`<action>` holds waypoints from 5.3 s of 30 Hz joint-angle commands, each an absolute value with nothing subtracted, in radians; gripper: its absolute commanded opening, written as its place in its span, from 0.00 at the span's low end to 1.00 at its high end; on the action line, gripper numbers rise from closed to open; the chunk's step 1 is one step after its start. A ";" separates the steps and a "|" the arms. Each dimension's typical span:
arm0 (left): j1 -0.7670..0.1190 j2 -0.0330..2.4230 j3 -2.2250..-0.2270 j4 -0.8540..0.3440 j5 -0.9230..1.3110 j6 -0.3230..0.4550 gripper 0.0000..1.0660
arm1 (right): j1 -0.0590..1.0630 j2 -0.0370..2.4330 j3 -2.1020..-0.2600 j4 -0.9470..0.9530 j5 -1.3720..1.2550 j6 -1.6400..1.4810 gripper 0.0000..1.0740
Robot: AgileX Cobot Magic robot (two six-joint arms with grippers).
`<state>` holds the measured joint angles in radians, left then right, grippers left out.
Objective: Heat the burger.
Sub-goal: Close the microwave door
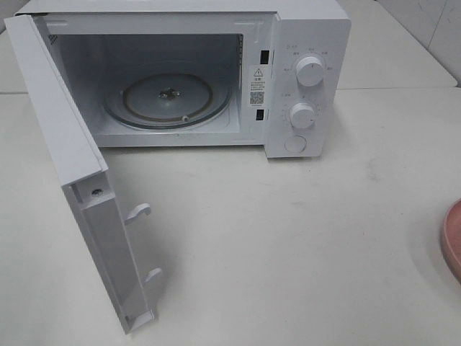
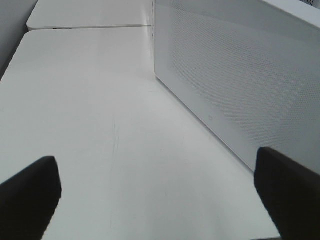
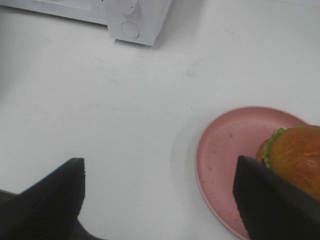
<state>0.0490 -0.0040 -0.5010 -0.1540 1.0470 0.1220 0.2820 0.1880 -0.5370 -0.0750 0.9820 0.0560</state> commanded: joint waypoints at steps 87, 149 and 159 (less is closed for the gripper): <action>0.053 0.335 -0.520 -0.201 0.734 0.083 0.16 | 0.067 -0.031 -0.506 -0.015 1.038 0.043 0.71; -0.176 1.478 -0.283 0.418 -0.956 -0.240 0.00 | 0.067 -0.031 -0.506 -0.015 1.038 0.044 0.71; -0.282 1.582 -0.344 0.367 -0.974 -0.230 0.00 | 0.067 -0.031 -0.506 -0.015 1.038 0.047 0.71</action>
<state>-0.2570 1.5750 -0.3260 0.3970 -0.9530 -0.2390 0.0720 -0.0040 -0.5060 -0.0180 1.0380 0.0500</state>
